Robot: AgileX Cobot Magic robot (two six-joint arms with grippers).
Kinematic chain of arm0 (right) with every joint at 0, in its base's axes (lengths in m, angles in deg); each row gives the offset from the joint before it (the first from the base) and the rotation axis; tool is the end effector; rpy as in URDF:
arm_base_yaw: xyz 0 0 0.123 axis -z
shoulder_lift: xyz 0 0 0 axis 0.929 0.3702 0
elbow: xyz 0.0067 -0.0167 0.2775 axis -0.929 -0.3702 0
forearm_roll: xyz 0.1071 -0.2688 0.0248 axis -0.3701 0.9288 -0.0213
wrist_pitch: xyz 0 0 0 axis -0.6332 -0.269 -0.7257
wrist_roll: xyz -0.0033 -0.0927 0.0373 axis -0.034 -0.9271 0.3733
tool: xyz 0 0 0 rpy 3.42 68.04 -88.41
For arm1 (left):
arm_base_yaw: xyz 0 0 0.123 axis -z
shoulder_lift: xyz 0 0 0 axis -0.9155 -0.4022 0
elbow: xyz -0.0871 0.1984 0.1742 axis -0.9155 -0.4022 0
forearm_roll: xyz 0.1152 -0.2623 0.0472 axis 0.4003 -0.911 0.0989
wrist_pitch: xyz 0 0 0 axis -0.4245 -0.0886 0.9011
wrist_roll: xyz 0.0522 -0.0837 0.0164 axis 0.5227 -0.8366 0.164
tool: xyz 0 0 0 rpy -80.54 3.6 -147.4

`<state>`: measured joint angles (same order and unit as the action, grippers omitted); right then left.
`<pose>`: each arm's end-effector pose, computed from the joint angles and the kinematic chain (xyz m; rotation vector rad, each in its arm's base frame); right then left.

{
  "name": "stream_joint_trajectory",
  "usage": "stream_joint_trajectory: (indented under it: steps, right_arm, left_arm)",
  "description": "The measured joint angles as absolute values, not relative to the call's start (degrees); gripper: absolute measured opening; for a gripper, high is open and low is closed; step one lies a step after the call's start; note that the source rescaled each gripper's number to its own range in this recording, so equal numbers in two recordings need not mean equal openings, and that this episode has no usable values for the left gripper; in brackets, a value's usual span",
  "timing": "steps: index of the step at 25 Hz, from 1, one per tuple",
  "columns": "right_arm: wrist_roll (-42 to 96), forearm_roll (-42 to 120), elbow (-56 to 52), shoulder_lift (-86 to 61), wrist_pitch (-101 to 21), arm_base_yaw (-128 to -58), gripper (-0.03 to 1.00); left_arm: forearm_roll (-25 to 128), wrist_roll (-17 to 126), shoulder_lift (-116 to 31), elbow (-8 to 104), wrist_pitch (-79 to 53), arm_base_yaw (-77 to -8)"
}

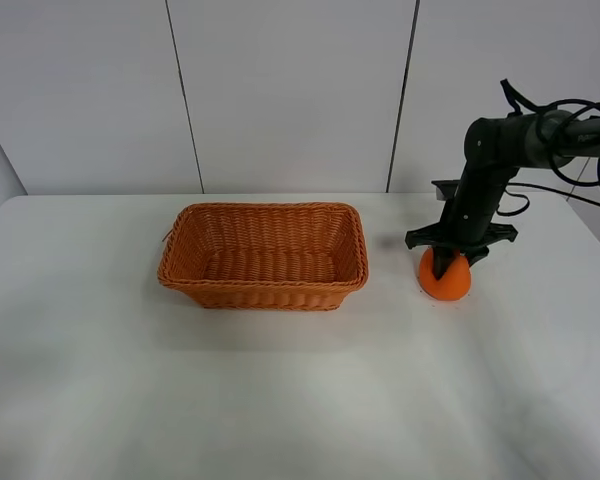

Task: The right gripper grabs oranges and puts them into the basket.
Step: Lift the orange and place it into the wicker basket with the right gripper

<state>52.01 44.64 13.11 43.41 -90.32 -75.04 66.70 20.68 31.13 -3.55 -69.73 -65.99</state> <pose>0.4654 0.0582 0.0878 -0.1059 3.1123 0.0482 0.0452 0.0025 0.2884 0.0097 2.0496 0.0380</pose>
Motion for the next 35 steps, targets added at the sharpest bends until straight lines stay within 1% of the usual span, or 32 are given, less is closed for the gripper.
stream_joint_trajectory:
  steps: [1,2,3,8,12,18,23,27,31,35]
  right_arm:
    - [51.9,44.6,13.2,43.3,-90.5,-75.0,0.14]
    - [51.8,44.6,13.2,43.2,-90.5,-75.0,0.05]
    - [51.4,44.6,13.2,43.1,-90.6,-75.0,0.00]
    - [49.4,44.6,15.3,42.9,-94.5,-75.0,0.00]
    - [49.1,44.8,20.0,40.2,-100.0,-75.0,0.00]
    - [49.0,44.9,28.3,32.9,-100.6,-75.0,0.00]
    - [49.2,45.2,31.3,30.2,-100.9,-76.1,0.00]
    - [49.4,45.6,34.2,29.8,-101.3,-81.3,0.00]
    - [49.4,46.5,39.2,30.5,-101.3,-90.6,0.00]
    - [49.4,47.1,42.2,33.8,-101.2,-97.8,0.00]
  left_arm:
    - [66.7,20.7,31.1,-3.5,-69.7,-66.0]
    - [66.7,20.7,31.1,-3.5,-69.7,-66.0]
    - [66.7,20.7,31.1,-3.5,-69.7,-66.0]
    - [66.7,20.7,31.1,-3.5,-69.7,-66.0]
    - [66.7,20.7,31.1,-3.5,-69.7,-66.0]
    - [66.7,20.7,31.1,-3.5,-69.7,-66.0]
    - [66.7,20.7,31.1,-3.5,-69.7,-66.0]
    - [66.7,20.7,31.1,-3.5,-69.7,-66.0]
    - [66.7,20.7,31.1,-3.5,-69.7,-66.0]
    - [66.7,20.7,31.1,-3.5,-69.7,-66.0]
